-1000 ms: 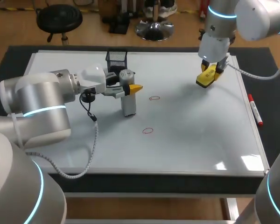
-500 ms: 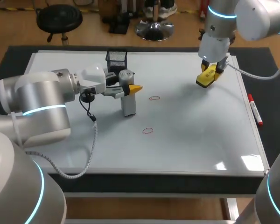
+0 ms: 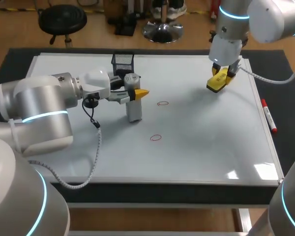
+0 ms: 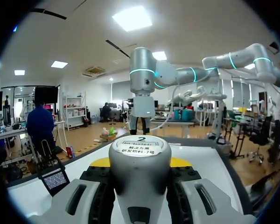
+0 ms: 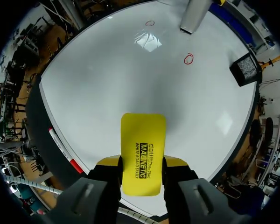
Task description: Pick up the inspection probe, press it on each red-marked spot on the whiteboard one by one, put down the probe, pick up the eraser, and wipe off all the red marks.
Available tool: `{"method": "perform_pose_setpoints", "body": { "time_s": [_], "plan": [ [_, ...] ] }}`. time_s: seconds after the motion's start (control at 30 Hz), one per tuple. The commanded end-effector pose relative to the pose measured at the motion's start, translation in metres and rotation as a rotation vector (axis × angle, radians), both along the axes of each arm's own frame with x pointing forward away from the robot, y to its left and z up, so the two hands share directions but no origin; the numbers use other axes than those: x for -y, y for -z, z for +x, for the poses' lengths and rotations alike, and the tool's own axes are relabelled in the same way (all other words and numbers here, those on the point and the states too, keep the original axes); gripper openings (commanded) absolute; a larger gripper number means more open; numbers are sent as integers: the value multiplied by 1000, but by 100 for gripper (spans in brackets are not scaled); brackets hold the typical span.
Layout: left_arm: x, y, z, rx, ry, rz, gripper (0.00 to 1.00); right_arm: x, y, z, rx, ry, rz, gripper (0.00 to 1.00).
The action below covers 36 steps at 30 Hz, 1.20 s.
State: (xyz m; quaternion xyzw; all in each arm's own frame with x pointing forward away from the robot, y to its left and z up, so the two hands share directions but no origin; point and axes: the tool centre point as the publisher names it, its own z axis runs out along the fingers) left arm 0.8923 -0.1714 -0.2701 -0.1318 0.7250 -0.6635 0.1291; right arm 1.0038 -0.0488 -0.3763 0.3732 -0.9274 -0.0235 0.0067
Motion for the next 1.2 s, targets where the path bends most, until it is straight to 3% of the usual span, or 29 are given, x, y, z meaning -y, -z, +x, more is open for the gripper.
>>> {"method": "perform_pose_setpoints", "body": {
  "time_s": [0.03, 0.7, 1.2],
  "plan": [
    [-19, -10, -12, 0, -20, -11, 0, 1, -1, 0, 0, -2, -4, 0],
    [-110, -36, -53, 29, -175, -29, 0, 1, -1, 0, 0, -2, -4, 0],
    [-148, -42, -92, 34, -299, -32, 0, 1, -1, 0, 0, -2, -4, 0]
  ]
}}
